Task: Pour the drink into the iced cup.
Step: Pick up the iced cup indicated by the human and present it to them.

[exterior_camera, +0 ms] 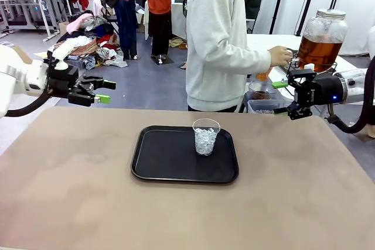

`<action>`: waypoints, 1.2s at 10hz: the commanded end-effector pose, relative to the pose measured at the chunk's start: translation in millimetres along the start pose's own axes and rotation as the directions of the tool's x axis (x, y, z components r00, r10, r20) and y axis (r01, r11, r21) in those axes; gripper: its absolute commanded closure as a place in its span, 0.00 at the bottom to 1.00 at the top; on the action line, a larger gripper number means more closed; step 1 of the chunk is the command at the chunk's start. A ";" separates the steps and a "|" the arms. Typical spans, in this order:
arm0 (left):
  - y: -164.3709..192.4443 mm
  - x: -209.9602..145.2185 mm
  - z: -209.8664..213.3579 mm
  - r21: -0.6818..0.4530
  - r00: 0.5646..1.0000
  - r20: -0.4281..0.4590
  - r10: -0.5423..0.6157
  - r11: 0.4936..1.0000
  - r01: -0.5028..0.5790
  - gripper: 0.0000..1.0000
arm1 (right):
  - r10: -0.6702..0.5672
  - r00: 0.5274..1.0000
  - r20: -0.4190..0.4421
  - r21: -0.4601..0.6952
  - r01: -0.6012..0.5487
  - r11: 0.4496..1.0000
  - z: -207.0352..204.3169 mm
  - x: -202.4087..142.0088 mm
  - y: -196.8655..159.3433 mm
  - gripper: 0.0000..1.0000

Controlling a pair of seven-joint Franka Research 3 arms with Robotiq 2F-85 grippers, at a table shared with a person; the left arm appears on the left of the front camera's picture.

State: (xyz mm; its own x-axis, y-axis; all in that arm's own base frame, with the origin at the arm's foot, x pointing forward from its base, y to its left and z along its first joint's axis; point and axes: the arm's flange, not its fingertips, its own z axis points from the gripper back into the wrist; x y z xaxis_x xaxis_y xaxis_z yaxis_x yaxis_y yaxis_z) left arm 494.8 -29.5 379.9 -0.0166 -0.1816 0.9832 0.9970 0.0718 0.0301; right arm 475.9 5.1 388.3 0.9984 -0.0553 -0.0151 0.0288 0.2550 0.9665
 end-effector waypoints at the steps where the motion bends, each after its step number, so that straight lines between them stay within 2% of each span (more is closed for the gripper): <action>1: -1.1 1.5 0.7 -0.002 1.000 0.005 -0.002 1.000 0.002 0.00 | 0.004 1.000 0.002 0.000 -0.004 1.000 0.6 0.7 2.0 0.00; 12: -1.1 1.5 0.7 -0.002 1.000 0.005 -0.002 1.000 0.002 0.00 | 0.004 1.000 0.002 0.000 -0.004 1.000 0.6 0.7 2.0 0.00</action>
State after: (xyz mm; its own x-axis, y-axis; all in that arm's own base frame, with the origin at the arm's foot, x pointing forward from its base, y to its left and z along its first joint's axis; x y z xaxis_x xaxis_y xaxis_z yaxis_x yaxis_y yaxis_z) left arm 494.8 -29.5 379.9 -0.0166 -0.1816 0.9832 0.9970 0.0719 0.0301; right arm 475.9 5.1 388.3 0.9984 -0.0553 -0.0151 0.0288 0.2550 0.9665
